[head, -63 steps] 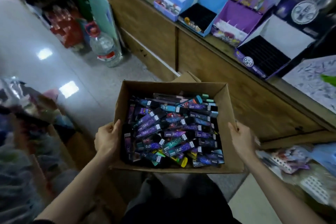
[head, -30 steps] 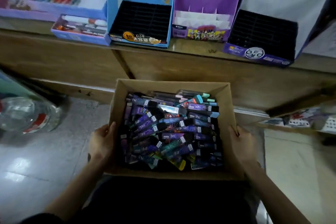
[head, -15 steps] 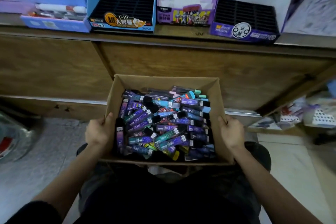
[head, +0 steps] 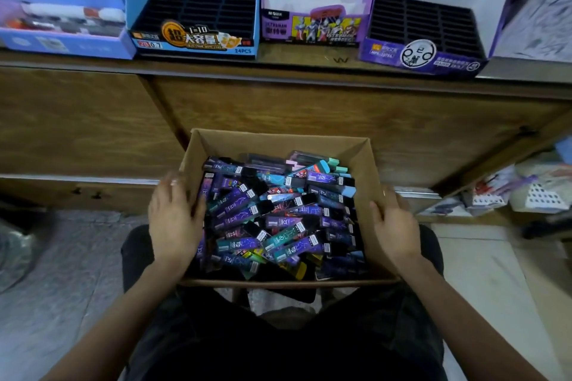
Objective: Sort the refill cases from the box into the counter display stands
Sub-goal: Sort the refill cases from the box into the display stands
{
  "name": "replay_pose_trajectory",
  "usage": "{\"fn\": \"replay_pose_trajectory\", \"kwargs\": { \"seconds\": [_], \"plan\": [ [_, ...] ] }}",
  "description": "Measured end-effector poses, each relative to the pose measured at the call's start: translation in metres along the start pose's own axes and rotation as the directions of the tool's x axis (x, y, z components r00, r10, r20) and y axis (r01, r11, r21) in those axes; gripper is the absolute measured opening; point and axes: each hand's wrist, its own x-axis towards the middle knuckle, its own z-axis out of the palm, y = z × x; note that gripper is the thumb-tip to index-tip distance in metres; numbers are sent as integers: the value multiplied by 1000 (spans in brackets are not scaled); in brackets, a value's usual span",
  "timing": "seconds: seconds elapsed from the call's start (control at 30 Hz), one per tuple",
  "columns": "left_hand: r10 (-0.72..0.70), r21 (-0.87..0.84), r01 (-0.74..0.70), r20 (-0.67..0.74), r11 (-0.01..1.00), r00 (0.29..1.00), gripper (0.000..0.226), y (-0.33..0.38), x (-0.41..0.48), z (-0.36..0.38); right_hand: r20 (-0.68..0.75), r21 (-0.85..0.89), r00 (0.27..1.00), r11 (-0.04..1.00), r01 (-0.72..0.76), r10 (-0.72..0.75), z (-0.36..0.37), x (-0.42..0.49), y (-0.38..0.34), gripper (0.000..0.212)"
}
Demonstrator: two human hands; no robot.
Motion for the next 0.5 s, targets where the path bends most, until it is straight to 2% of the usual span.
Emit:
{"fn": "replay_pose_trajectory", "kwargs": {
  "seconds": [0.07,0.1,0.13,0.2,0.27,0.33,0.4,0.43,0.5],
  "plan": [
    [258,-30,-257,24,966,966,35,7,6,4,-94,-43,966,970,239,-242,-6,0,-9,37],
    [316,-67,-311,95,948,944,35,9,9,8,-51,-14,941,942,334,-334,-8,2,-14,37],
    [320,-122,-300,197,946,927,39,12,13,13,51,54,920,921,385,-388,-8,6,-20,38],
    [226,-205,-152,411,967,883,54,15,20,21,325,207,848,907,367,-417,-1,14,-34,42],
    [117,-198,-11,529,980,841,70,14,26,30,481,278,777,911,304,-406,11,22,-46,47],
    [56,-152,41,583,988,811,83,11,31,37,511,339,788,923,183,-343,25,29,-59,51],
    [57,-109,14,618,994,784,95,8,34,40,503,341,822,935,96,-267,37,38,-67,53],
    [76,-96,-20,630,995,773,100,7,34,42,500,291,826,949,121,-259,42,41,-69,54],
    [100,-68,-74,653,995,751,107,9,34,45,524,156,795,952,265,-307,48,41,-70,59]
  ]
}}
